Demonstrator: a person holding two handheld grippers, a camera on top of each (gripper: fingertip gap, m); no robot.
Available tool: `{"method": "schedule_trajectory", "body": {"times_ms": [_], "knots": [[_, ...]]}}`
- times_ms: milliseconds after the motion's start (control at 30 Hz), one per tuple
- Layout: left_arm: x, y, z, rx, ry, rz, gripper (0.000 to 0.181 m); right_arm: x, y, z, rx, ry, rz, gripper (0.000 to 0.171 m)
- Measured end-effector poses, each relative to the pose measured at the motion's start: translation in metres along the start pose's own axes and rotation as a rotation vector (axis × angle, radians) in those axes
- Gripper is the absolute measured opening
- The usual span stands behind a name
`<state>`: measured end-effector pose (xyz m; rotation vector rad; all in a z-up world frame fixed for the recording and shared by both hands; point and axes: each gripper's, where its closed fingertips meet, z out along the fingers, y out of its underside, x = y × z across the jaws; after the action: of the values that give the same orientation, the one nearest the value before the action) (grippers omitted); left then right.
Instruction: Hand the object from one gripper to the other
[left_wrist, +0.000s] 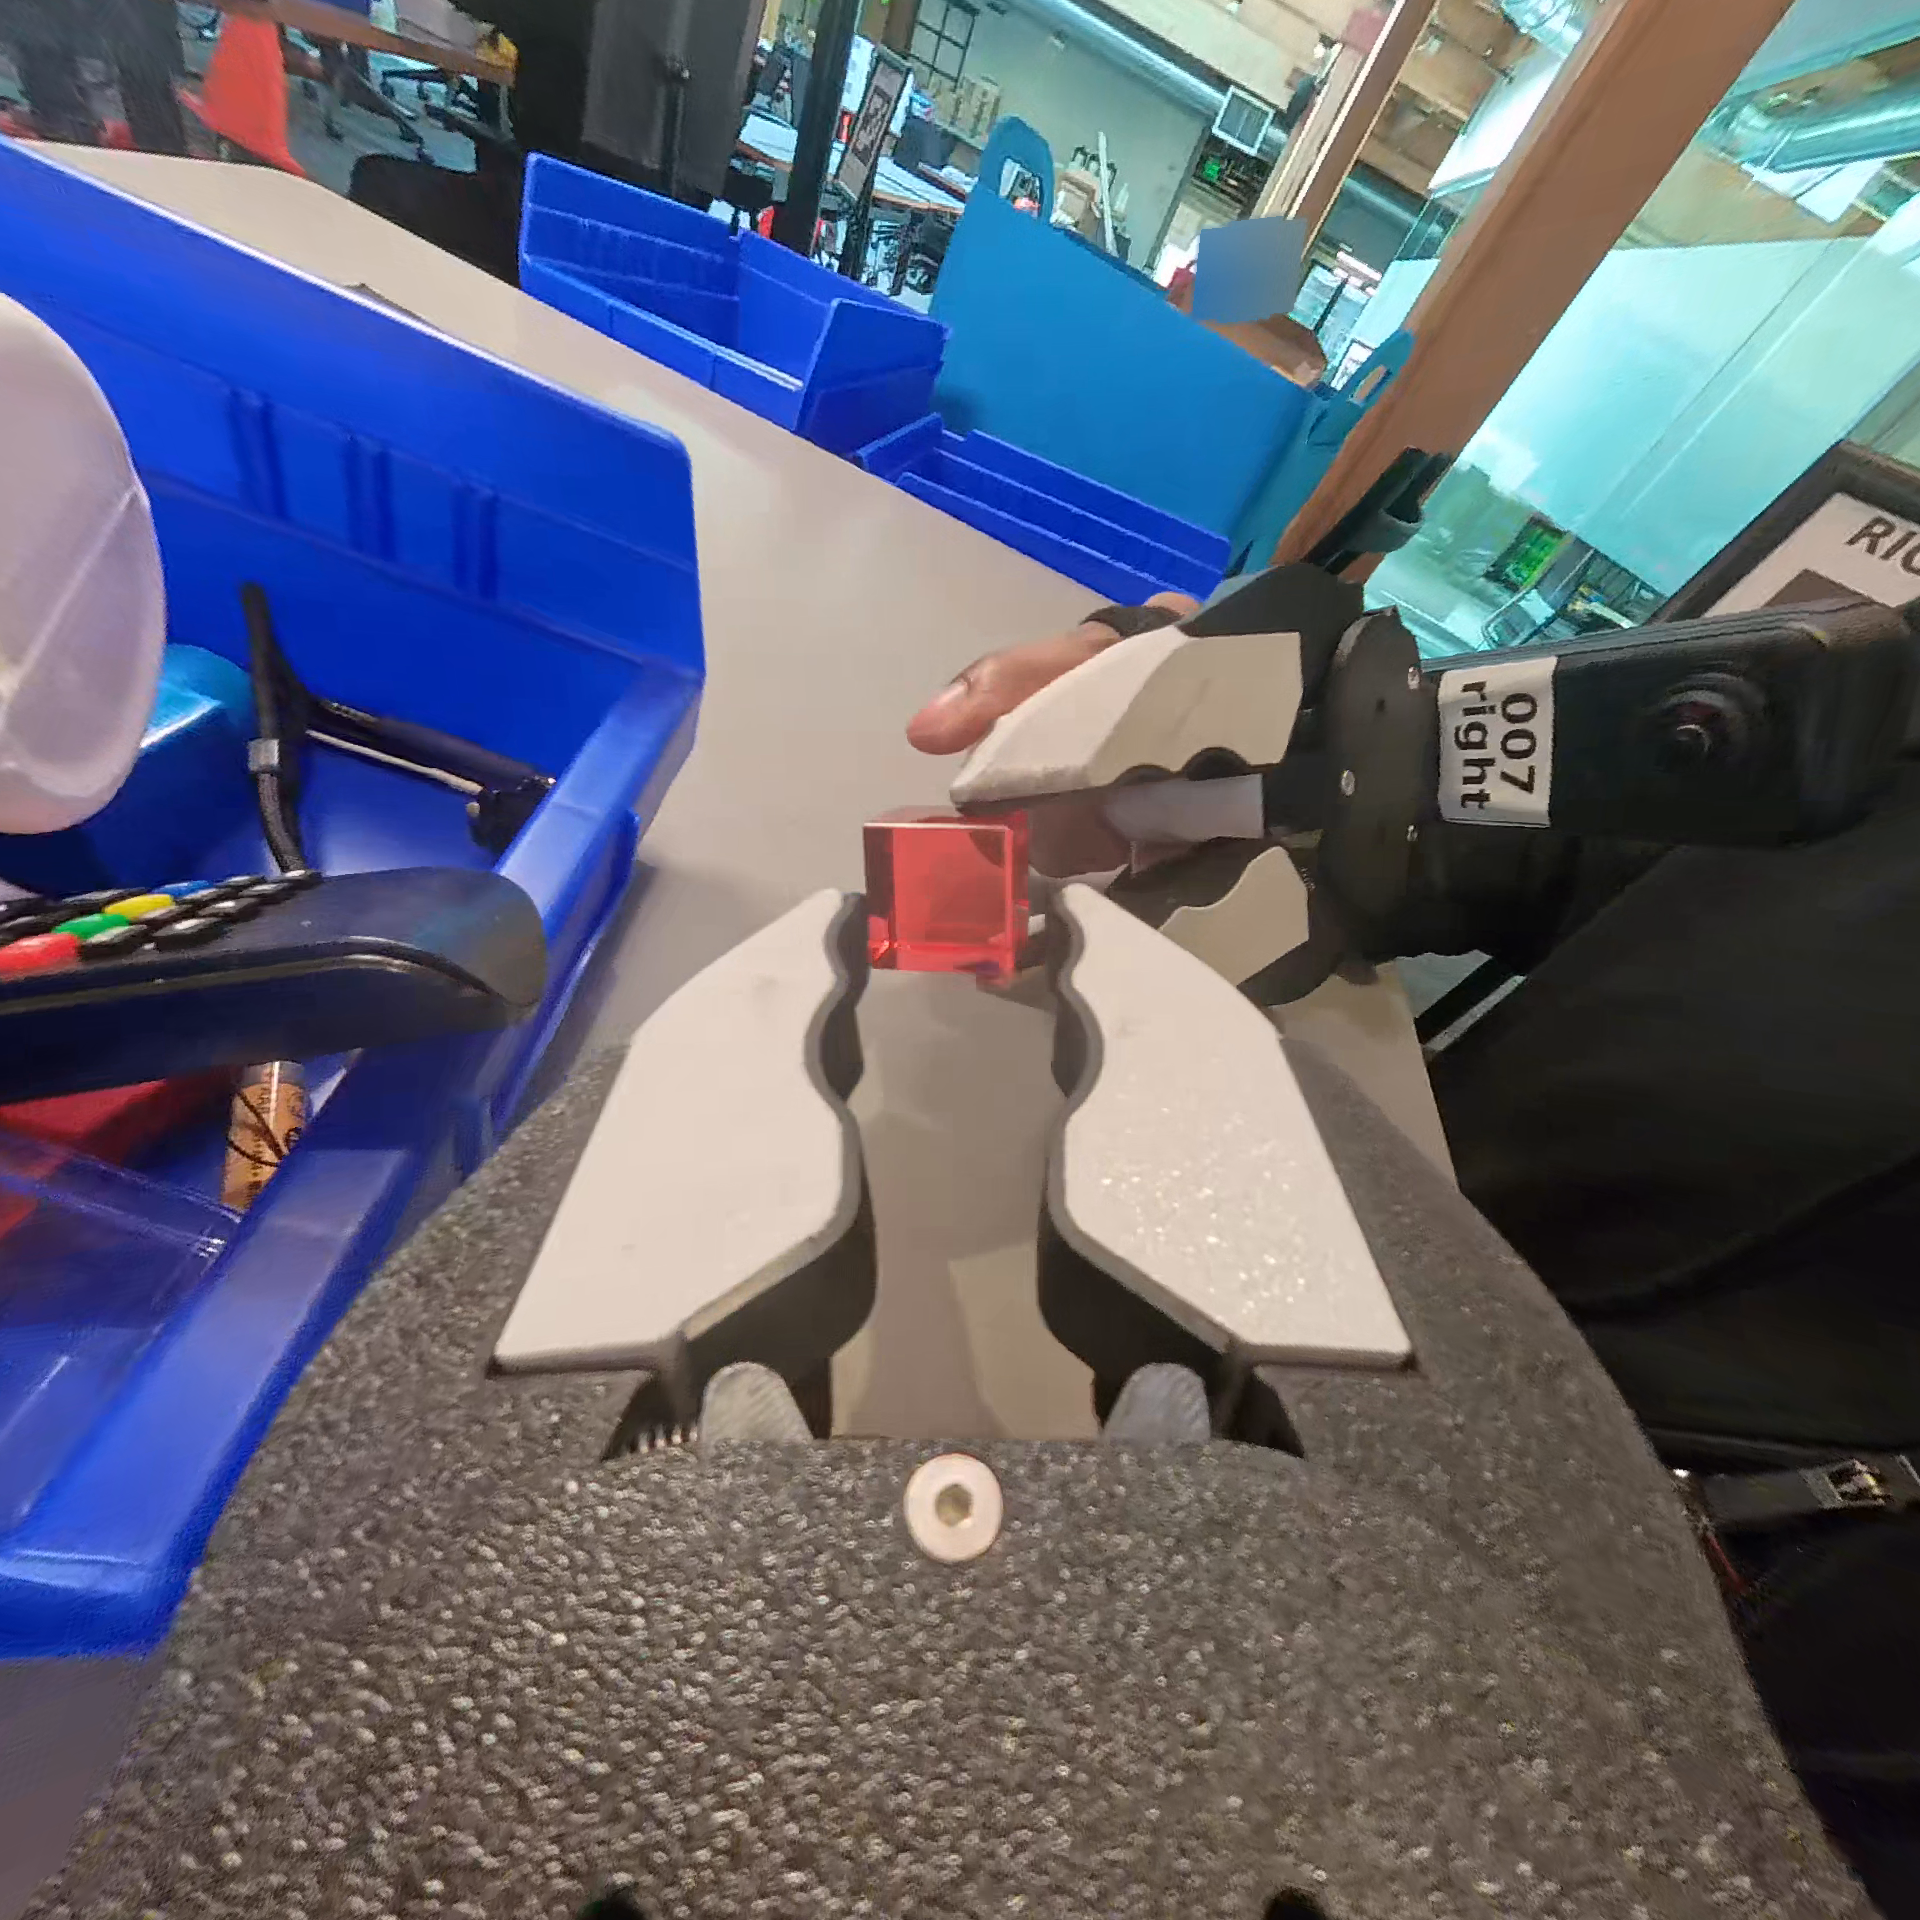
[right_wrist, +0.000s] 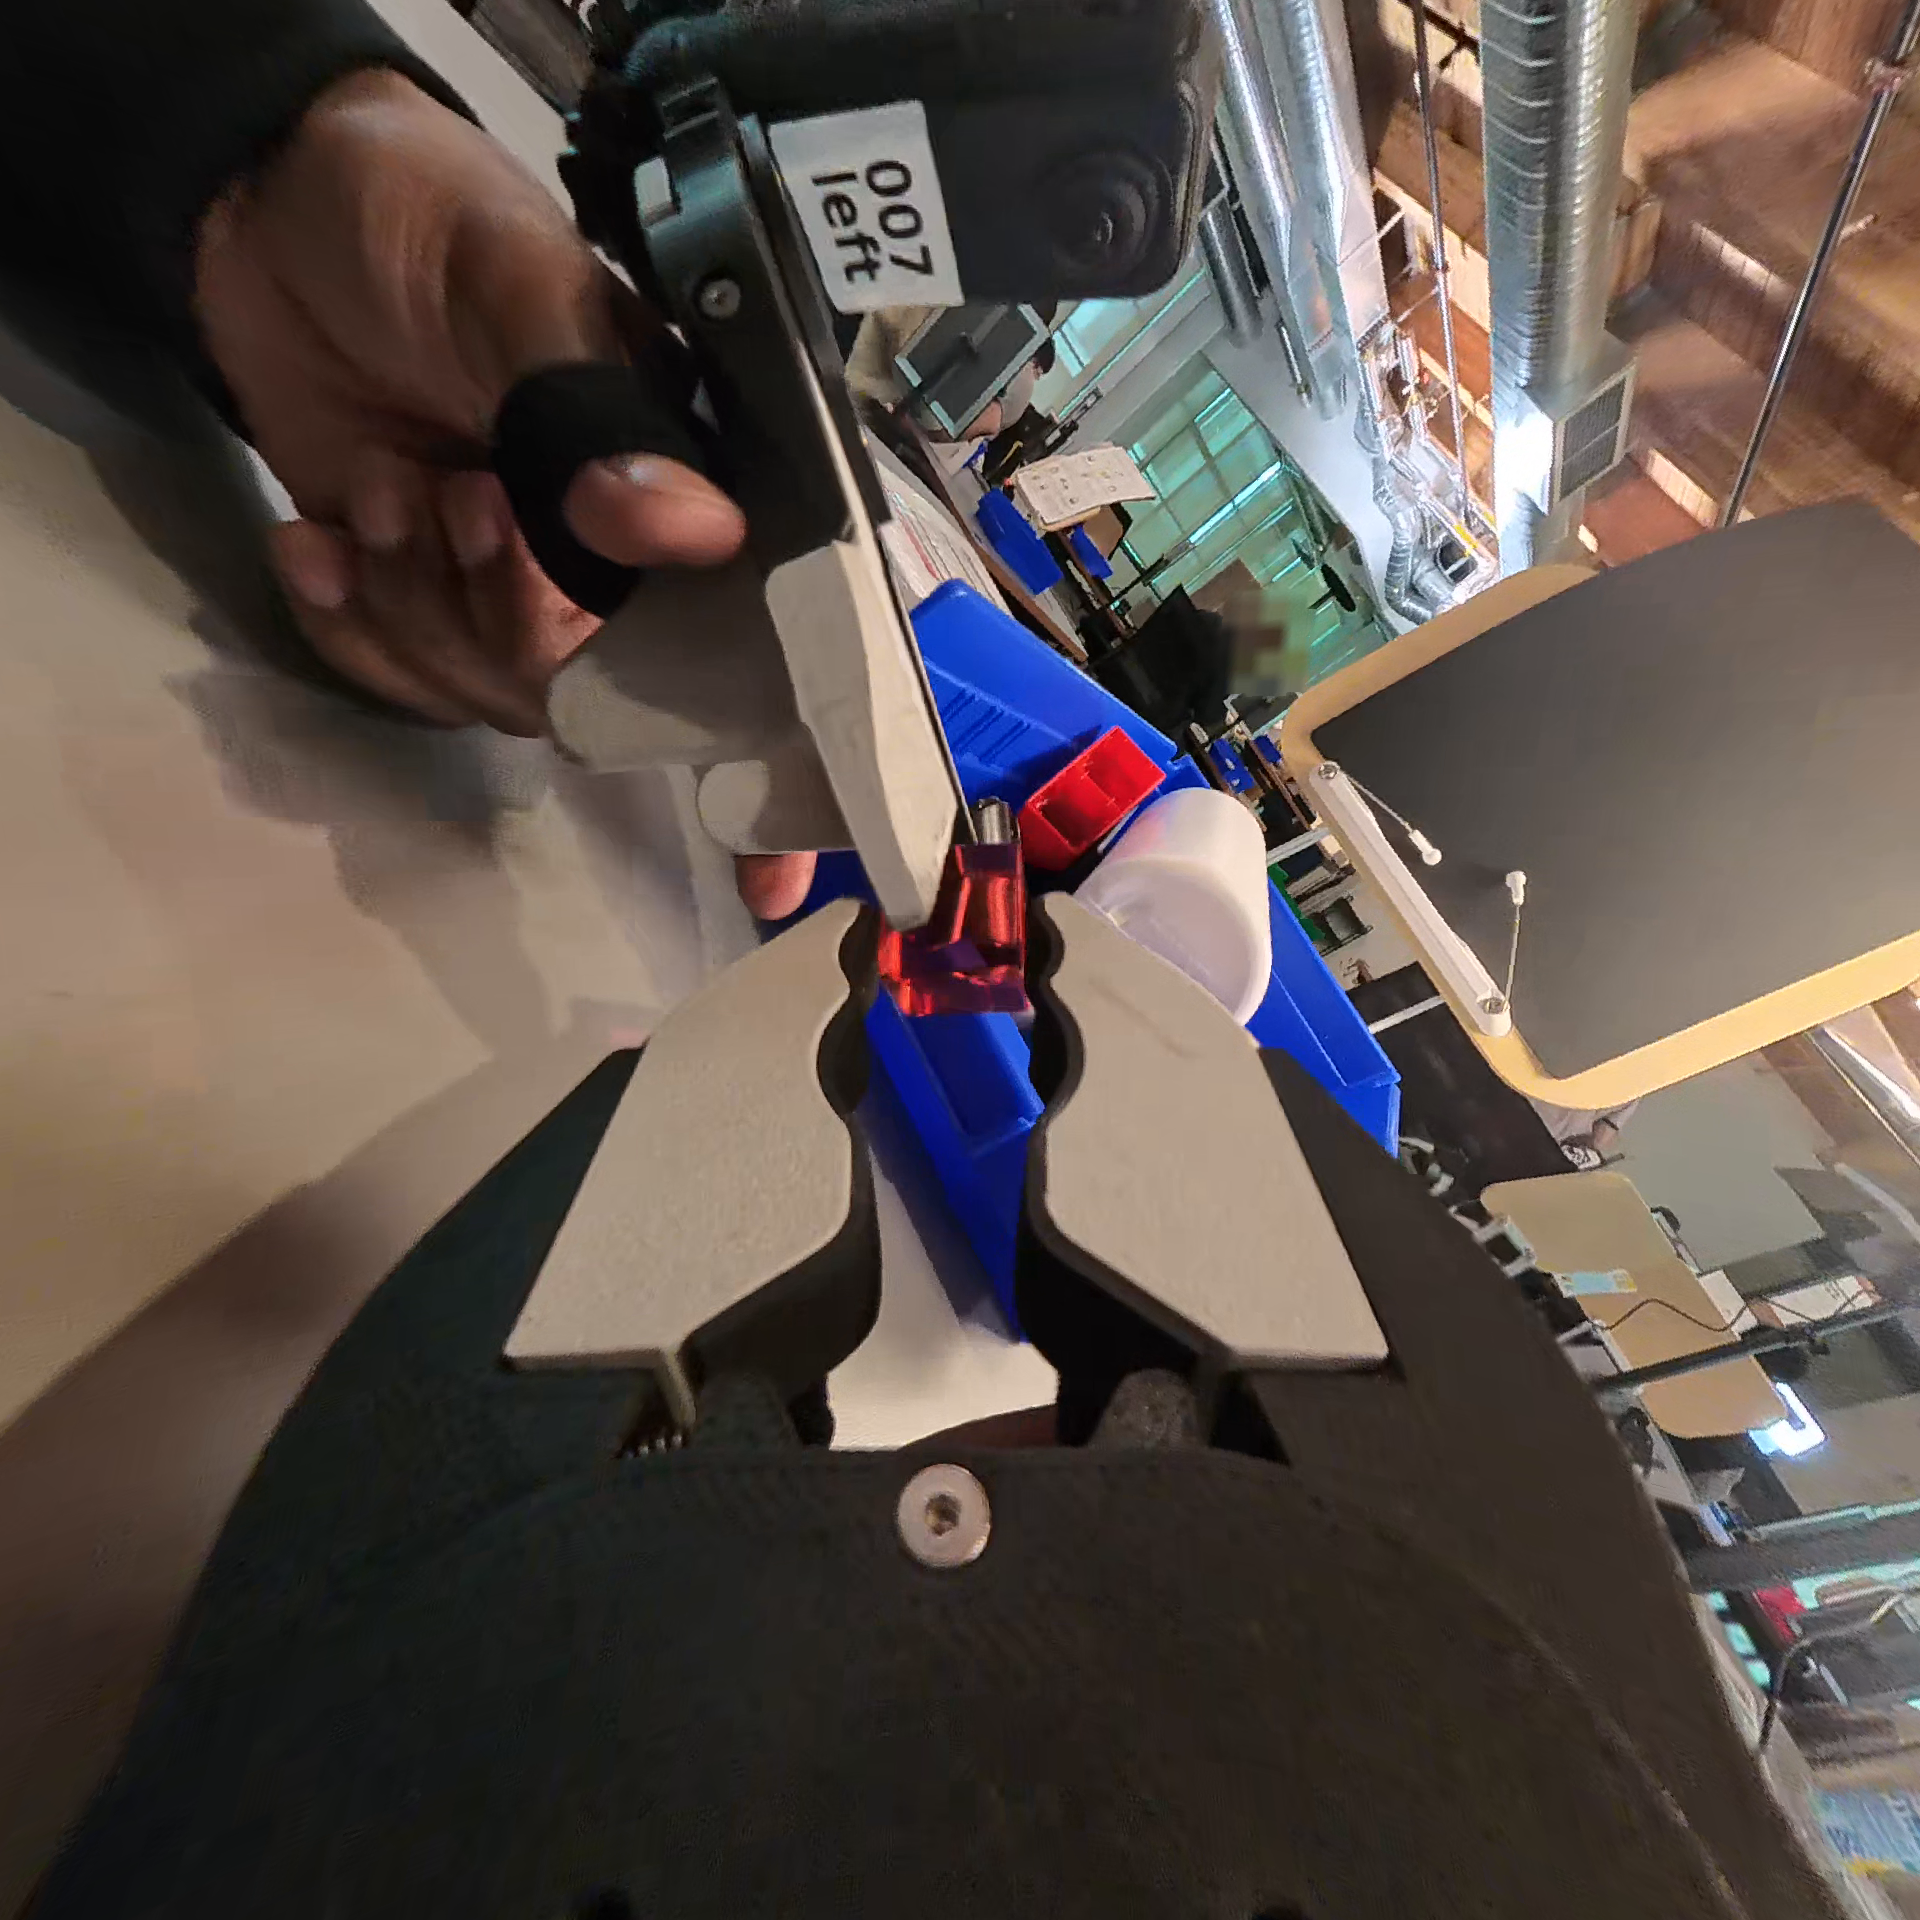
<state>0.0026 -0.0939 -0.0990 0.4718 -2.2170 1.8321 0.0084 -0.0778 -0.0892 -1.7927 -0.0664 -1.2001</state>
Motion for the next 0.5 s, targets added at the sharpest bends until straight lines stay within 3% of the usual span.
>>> {"method": "schedule_trajectory", "body": {"times_ms": [100,200,367,500], "knots": [[0.001,0.000,-0.002,-0.008,-0.001,0.047,0.028,-0.002,-0.006,-0.002,0.035,-0.011,-0.006,0.027],[-0.004,-0.005,-0.005,0.017,-0.095,0.211,0.028,-0.001,-0.005,-0.003,0.043,-0.040,0.059,0.027],[-0.016,-0.011,-0.013,-0.003,-0.355,0.684,0.027,0.002,0.001,-0.002,0.041,-0.162,0.361,0.038],[-0.013,-0.011,-0.012,-0.026,-0.455,0.935,0.027,0.005,0.005,0.001,0.028,-0.280,0.689,0.050]]}}
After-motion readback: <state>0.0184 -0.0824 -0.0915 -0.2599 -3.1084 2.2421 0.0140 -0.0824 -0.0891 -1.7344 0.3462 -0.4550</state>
